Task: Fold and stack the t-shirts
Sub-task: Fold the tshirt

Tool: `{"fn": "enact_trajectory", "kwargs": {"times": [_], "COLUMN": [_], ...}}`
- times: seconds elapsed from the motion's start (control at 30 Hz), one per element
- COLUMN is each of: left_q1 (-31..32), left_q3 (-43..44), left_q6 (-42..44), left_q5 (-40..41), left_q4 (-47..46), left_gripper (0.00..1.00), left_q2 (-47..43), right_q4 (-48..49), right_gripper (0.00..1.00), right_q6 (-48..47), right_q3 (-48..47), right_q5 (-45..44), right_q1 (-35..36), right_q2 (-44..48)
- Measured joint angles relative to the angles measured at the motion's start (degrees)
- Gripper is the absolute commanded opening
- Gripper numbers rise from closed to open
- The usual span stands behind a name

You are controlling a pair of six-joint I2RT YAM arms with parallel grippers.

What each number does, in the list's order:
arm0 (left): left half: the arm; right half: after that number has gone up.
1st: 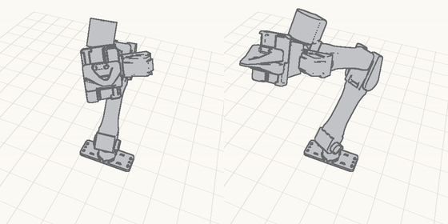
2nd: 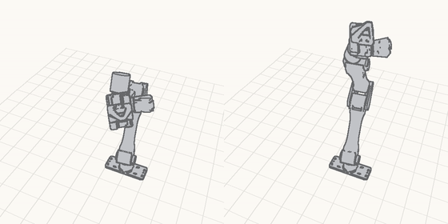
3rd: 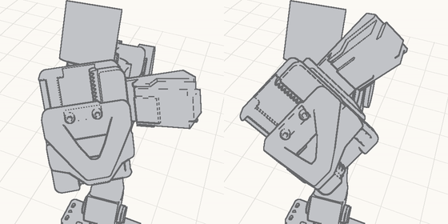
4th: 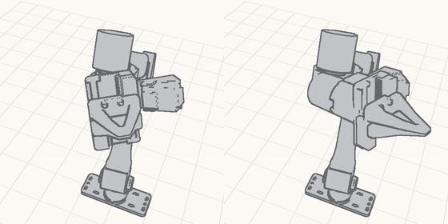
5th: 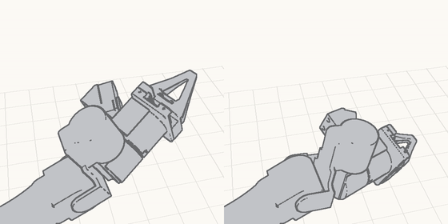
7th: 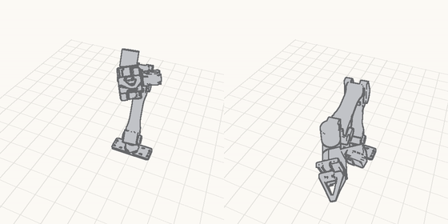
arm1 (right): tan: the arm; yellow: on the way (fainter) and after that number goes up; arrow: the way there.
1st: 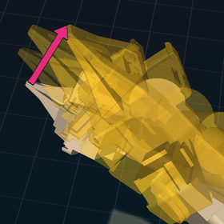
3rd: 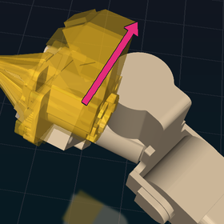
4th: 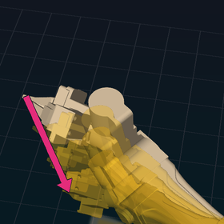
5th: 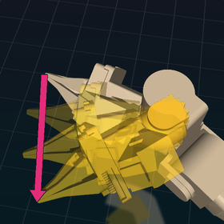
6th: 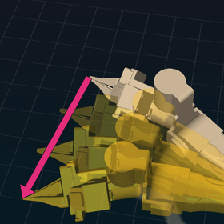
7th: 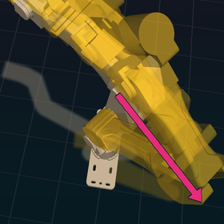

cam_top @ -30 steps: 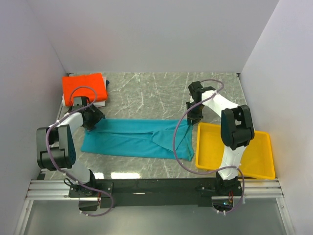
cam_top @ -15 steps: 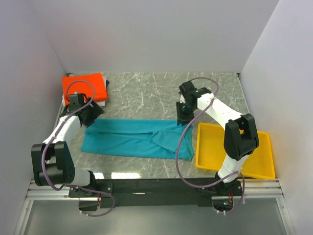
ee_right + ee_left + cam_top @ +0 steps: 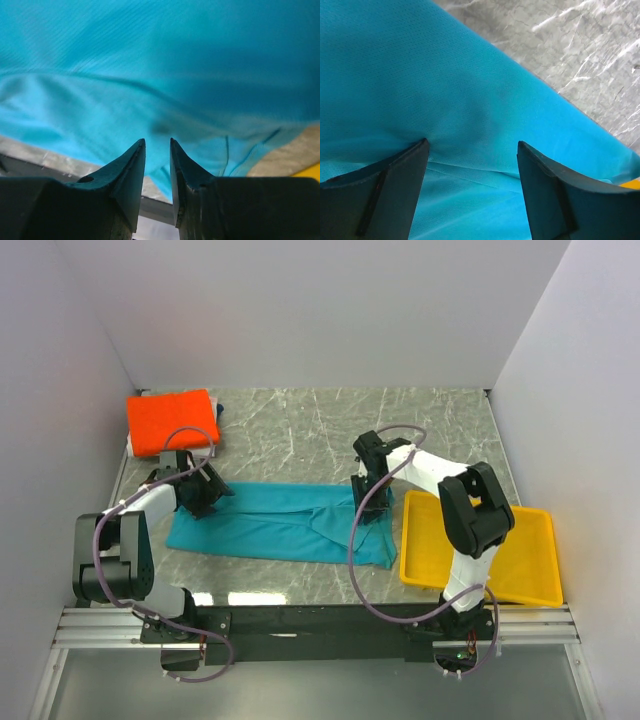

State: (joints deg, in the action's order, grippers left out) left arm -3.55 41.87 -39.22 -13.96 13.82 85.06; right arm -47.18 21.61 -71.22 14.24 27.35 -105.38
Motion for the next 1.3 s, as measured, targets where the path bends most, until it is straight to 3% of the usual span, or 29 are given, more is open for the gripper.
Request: {"fn": "enact_trajectory", "kwargs": {"times": [0.37, 0.57, 0.87, 1.07, 1.3], "left_q1": [0.2, 0.2, 0.2, 0.2, 0.2], "left_q3": [-0.5, -3.8, -6.0, -3.6, -3.1], "left_q6": [0.6, 0.6, 0.7, 1.2, 1.3], "left_q5": [3.2, 4.6, 0.1, 0.1, 0.3], "left_q4": [2.8, 7.5, 11.6, 12.0, 9.2], "left_gripper": [0.79, 0.78, 0.79, 0.79, 0.78], "left_q2": [-2.1, -7.9, -18.0, -16.5, -8.3], "right_q4": [-1.8, -5.8, -9.6, -11.5, -13.3], "right_gripper": [0.34, 0.34, 0.35, 0.36, 0.39], "right_q6": [0.5, 0.2, -0.8, -1.1, -1.1], "right_q3": [-4.6, -14.1, -31.4, -42.2, -52.3], "right_q5": [-4.7, -11.6, -19.4, -20.9, -20.6], "right_q1": [-0.3, -1.6, -4.4, -4.7, -4.7], "right_q2": [-6.6, -12.5, -22.3, -28.2, -33.5]}}
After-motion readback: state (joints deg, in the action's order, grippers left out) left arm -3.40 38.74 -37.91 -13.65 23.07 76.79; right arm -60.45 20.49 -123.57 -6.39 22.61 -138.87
